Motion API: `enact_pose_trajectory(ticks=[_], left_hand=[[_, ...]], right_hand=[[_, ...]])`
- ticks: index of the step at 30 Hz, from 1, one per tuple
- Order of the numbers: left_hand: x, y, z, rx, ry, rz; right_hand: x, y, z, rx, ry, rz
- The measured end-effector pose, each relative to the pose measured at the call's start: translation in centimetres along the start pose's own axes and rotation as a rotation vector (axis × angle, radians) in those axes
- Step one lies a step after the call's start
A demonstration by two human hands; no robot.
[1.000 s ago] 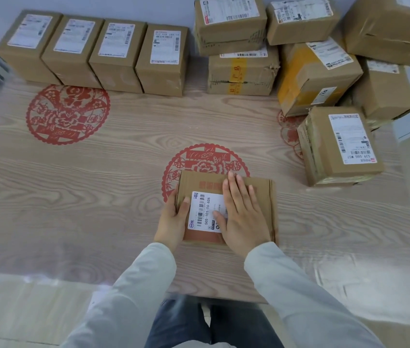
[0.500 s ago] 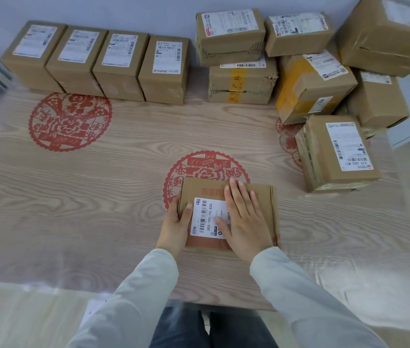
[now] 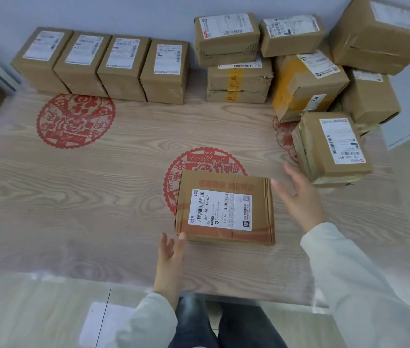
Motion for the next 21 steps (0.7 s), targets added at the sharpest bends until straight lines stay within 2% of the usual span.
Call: enact_pose_trajectory(ticks=[5,9,17,21], left_hand=[[-0.9,-4.5,2.1,0.026,0.025,0.077],[-2.1,-8.7,3.8,0.095,0.095,0.185],[-3.1,-15.3,5.4,0.095,0.158,0.371],[-3.0,-16.4,5.4,0.103,0.158,0.407]], right_hand=[[1.7,0.4,-2.8,-0.139,0.006,-0.007],[3.1,0.3,-4.8,-0.298,-0.022,0.013],[3.0,-2.8,-6.7,-0.630,-0.005,0.037],[3.1,-3.7,-6.4,-0.693,0.020,0.011]])
Point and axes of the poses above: each hand's wrist, its own z-axis away from the middle knuckle, its own y-axis out of the back of the hand, x = y × z, the point moved 5 cm from there along -z, towards the middle knuckle, and after that the axes turned 1 degree about x, right-handed, at the moved point
